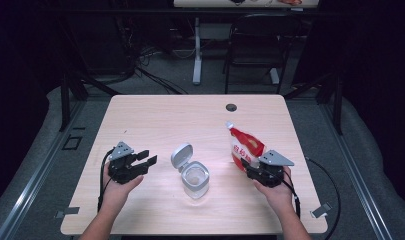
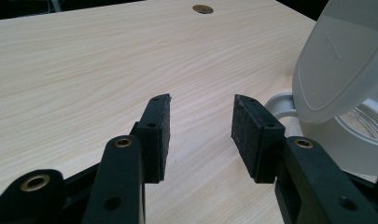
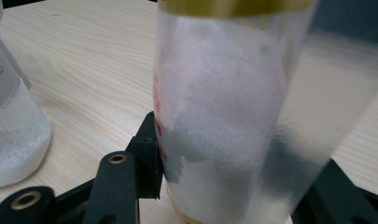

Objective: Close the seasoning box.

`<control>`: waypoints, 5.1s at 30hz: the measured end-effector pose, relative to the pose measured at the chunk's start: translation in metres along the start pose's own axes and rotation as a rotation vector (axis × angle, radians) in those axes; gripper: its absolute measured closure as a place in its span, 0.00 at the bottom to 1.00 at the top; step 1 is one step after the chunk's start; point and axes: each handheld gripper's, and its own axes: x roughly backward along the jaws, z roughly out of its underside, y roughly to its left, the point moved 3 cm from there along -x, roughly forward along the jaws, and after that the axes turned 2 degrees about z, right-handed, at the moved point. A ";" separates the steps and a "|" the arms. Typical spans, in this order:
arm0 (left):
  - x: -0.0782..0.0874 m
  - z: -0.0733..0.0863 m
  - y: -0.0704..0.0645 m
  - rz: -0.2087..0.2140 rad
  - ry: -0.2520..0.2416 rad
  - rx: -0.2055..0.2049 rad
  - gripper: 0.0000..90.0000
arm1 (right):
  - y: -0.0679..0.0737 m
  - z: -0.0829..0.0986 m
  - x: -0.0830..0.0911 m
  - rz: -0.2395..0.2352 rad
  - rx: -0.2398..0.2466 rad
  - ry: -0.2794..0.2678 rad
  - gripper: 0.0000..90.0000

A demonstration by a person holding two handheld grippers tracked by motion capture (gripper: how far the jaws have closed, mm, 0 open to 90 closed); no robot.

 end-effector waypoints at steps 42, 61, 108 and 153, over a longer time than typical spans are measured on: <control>0.004 -0.001 0.004 -0.007 -0.009 0.007 0.64 | 0.036 -0.051 0.063 0.064 0.465 0.028 0.57; 0.004 0.000 0.004 -0.009 -0.007 0.008 0.64 | 0.046 -0.053 0.067 0.108 0.579 0.016 0.58; 0.004 -0.001 0.004 -0.010 -0.010 0.007 0.64 | 0.050 -0.040 0.060 0.233 0.859 0.027 0.57; 0.004 0.000 0.004 -0.009 -0.007 0.010 0.64 | 0.056 -0.050 0.063 0.321 1.156 0.028 0.58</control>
